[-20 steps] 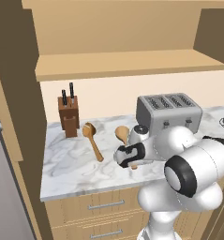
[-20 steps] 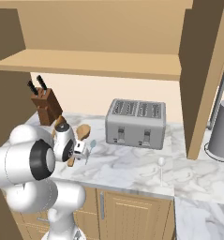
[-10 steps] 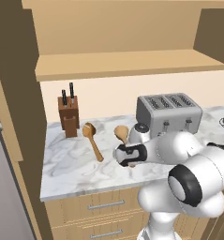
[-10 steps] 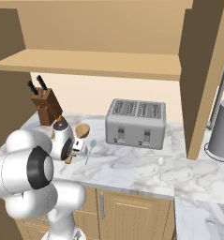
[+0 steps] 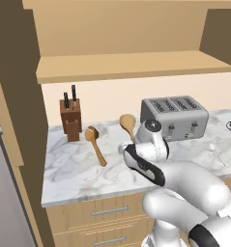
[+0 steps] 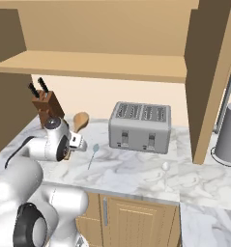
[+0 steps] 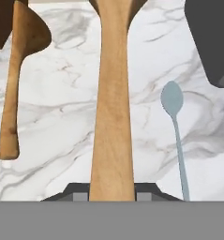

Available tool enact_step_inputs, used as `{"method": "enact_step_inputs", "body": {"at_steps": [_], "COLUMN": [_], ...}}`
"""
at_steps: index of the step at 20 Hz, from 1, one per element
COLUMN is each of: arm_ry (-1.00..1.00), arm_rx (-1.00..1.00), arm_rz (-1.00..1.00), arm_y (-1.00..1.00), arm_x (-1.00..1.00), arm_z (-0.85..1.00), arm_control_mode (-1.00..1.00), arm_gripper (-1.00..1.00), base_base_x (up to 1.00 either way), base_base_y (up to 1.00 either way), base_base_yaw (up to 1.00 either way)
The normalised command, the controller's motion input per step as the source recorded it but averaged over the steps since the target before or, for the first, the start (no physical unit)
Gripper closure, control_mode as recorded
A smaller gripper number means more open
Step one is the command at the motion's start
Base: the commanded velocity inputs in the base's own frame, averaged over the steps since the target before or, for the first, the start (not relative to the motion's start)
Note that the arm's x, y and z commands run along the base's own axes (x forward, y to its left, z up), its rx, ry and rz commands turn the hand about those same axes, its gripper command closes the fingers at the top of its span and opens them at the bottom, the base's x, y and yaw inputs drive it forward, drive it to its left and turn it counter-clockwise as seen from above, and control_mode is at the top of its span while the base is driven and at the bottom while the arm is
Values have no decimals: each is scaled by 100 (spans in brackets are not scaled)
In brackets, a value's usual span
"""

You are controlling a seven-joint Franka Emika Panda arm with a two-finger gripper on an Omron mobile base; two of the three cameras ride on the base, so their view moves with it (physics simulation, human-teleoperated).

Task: Organize the utensils by type. Pick up the wooden spoons from the counter and place them in the open cabinet. Then pick up the metallic utensils from the counter and place them in the open drawer.

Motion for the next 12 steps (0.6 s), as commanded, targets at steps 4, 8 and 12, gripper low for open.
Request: {"method": "enact_step_inputs", "body": {"at_steps": [4, 8, 12], "arm_ry": [-1, 0, -1], "arm_rx": [0, 0, 0], "arm_rz": [0, 2, 15], "arm_y": [-19, -25, -30], "arm_x": [-40, -39, -36], "arm_z": [30, 27, 19], "arm_control_mode": [-100, -100, -100], "arm_gripper": [100, 100, 100], "base_base_x": [0, 0, 0], "base_base_y": [0, 0, 0], "base_base_yaw": [0, 0, 0]}}
